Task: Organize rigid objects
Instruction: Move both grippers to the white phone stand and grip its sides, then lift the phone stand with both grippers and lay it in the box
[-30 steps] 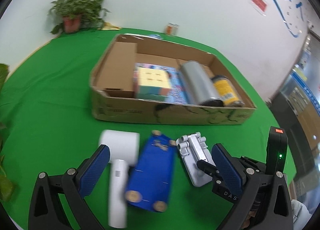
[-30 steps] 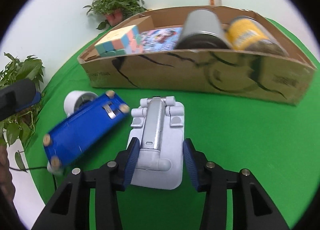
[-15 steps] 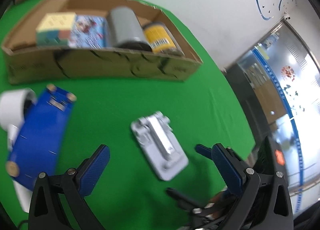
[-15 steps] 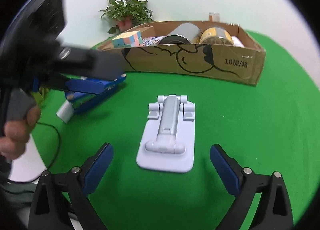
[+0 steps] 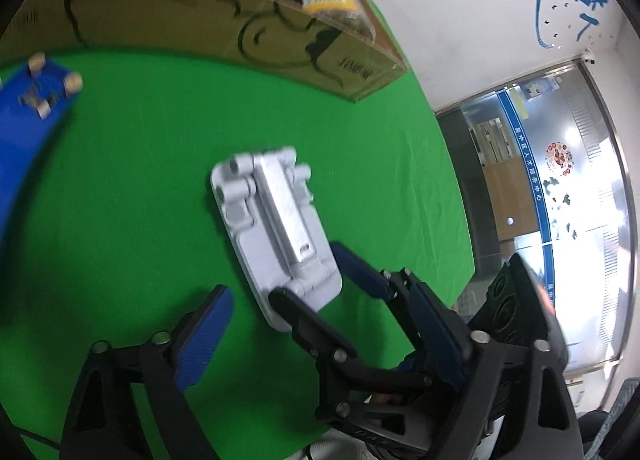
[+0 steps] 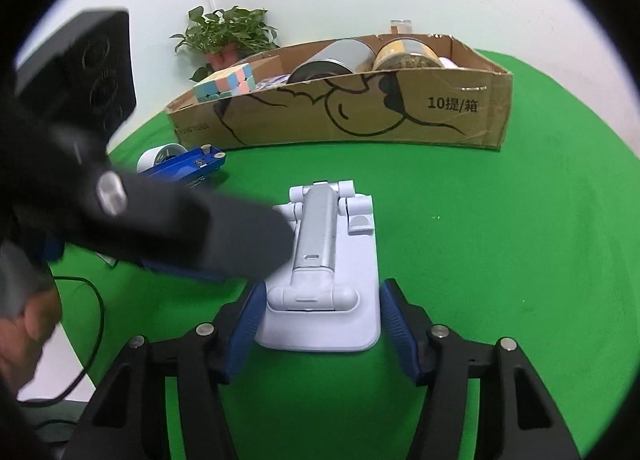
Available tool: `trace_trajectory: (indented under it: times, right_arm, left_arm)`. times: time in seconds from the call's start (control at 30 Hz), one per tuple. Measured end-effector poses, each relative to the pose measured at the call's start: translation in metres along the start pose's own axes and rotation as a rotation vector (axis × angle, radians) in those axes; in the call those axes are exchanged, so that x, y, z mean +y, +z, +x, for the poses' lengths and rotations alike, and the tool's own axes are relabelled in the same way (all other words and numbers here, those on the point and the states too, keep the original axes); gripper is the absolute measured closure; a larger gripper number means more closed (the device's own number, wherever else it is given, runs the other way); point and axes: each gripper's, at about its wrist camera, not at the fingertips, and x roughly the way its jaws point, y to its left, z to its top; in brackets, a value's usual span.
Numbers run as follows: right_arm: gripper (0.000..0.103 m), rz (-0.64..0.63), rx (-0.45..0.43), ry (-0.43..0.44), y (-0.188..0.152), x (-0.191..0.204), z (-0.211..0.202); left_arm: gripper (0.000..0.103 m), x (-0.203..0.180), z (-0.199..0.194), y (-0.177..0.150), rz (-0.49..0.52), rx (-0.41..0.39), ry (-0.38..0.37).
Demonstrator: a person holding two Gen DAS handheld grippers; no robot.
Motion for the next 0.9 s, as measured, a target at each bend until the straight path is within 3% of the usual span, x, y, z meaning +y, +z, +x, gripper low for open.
trace_trajectory:
  times: [0.07, 0.37, 0.43, 0.57, 0.9]
  right_arm:
    - [0.045, 0.006, 0.002, -0.001, 0.0, 0.0, 0.0]
    - [0.046, 0.148, 0.047, 0.087, 0.004, -0.009, -0.002]
    - [0.046, 0.187, 0.055, 0.11, 0.006, -0.013, -0.001]
    - [0.046, 0.245, 0.072, 0.148, 0.007, -0.017, 0.0]
    - [0.047, 0.242, 0.094, 0.137, 0.009, -0.011, 0.002]
  left_arm:
    - [0.026, 0.003, 0.011, -0.004, -0.021, 0.038, -0.01]
    - [0.031, 0.002, 0.018, -0.01, -0.041, 0.0, -0.028]
    - [0.042, 0.003, 0.019, -0.009, -0.041, -0.003, -0.018]
    - [0.042, 0.01, 0.016, -0.008, -0.068, -0.013, -0.045]
    - [0.044, 0.014, 0.008, -0.009, -0.06, -0.033, -0.037]
